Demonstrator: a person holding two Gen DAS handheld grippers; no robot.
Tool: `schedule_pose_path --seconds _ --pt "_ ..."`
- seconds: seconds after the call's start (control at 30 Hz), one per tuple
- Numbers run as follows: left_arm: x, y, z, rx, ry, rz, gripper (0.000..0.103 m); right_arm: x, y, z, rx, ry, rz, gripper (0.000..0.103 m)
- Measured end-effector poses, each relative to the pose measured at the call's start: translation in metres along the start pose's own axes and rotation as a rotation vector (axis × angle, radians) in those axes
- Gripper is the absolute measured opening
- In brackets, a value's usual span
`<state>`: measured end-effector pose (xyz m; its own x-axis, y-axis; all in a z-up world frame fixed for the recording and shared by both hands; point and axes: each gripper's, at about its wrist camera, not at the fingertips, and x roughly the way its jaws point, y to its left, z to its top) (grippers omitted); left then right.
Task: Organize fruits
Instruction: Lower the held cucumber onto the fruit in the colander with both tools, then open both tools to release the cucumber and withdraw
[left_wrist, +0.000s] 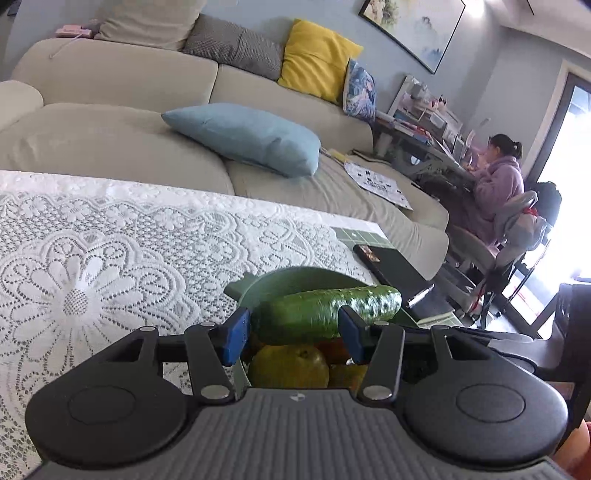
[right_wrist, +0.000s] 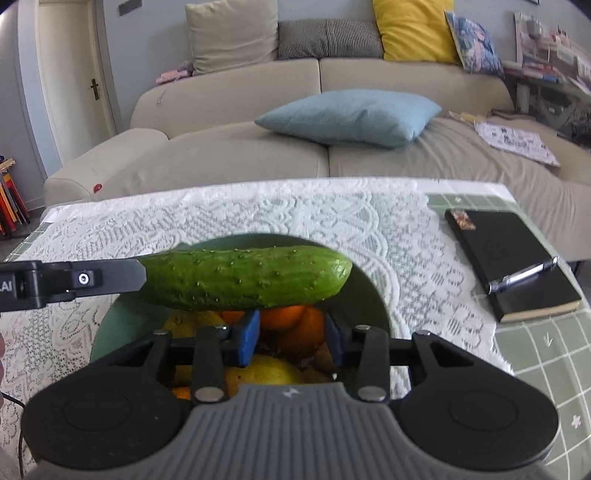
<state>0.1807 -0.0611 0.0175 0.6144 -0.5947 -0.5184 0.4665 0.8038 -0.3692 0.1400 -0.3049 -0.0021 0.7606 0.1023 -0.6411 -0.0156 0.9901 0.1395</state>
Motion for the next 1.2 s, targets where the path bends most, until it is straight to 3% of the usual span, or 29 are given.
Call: schedule_pose_path --seconds 0.1,0.23,0.6,0.8,1.03,1.2 --pt "-0.004 -0.003 -0.002 0.027 0.007 0.004 0.06 -0.004 -0.003 -0.002 0.027 -0.004 0.018 0.04" --pt "-0.01 -0.007 -0.005 0.056 0.014 -0.002 0.058 -0.02 -0.002 -0.005 0.042 -0.027 0.057 0.067" --pt "-0.029 -0.027 -0.014 0.147 -0.008 0.039 0.058 -0.033 0.003 -0.006 0.056 -0.06 0.102 0.067" --pt "-0.065 -0.044 -0.021 0.229 -0.126 0.172 0.061 -0.059 0.012 -0.005 0.032 -0.154 0.128 0.083" --pt "-0.103 -0.059 -0.04 0.284 -0.265 0.4 0.083 -0.088 0.032 -0.005 -0.013 -0.282 0.164 0.094" --pt "-0.121 -0.062 -0.048 0.283 -0.335 0.511 0.092 -0.105 0.052 -0.019 -0.051 -0.354 0.173 0.099"
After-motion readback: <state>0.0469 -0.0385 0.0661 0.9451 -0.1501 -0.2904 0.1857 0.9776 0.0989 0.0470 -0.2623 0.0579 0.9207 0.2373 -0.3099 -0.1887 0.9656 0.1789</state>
